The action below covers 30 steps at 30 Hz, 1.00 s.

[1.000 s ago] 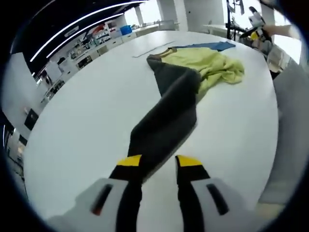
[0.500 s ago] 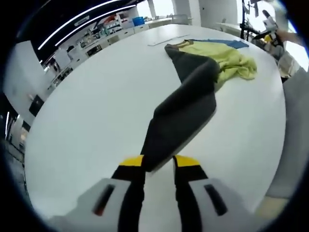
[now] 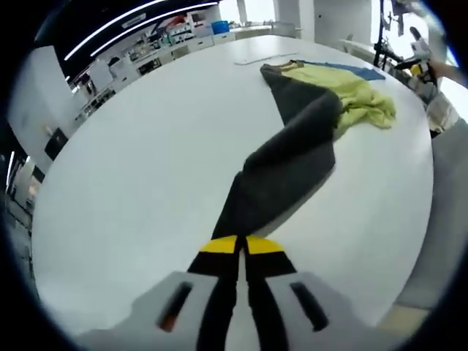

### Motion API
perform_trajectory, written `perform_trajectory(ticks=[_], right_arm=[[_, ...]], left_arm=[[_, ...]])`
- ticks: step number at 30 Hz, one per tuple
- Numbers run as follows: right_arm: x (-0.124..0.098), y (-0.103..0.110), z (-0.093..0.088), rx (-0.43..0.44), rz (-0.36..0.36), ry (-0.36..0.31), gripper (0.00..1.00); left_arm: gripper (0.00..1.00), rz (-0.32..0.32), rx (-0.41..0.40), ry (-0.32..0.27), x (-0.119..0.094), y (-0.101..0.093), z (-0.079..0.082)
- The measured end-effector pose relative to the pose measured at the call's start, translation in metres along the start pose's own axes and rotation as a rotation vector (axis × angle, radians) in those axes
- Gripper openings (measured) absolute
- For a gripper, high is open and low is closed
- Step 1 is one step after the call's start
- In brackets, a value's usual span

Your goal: Fold the garment on the visible template until the final outline fits inside the template.

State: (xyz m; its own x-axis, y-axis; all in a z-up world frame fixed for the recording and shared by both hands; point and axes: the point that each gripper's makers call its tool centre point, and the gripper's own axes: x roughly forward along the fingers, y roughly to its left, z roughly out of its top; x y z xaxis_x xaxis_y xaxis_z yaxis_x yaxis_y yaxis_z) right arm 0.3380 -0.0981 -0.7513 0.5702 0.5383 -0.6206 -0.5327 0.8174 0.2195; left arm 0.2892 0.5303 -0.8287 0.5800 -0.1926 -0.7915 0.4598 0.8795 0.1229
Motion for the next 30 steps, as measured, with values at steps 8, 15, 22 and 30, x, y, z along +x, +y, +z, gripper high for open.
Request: perform_trajectory(ticks=[8,15,22,30], right_arm=[[0.002,0.003,0.000,-0.001,0.006,-0.007,0.91],[0.005,0.006,0.000,-0.005,0.020,-0.005,0.91],[0.008,0.008,0.000,-0.004,0.025,-0.009,0.91],[0.013,0.009,-0.002,0.001,0.030,-0.001,0.91]], left_arm=[[0.00,0.007,-0.024,-0.033,-0.027,0.001,0.012],[0.00,0.000,-0.076,-0.036,-0.049,0.016,0.025],[0.00,-0.025,-0.120,0.001,-0.061,0.027,0.029],[0.00,-0.014,-0.170,0.102,-0.045,0.056,0.012]])
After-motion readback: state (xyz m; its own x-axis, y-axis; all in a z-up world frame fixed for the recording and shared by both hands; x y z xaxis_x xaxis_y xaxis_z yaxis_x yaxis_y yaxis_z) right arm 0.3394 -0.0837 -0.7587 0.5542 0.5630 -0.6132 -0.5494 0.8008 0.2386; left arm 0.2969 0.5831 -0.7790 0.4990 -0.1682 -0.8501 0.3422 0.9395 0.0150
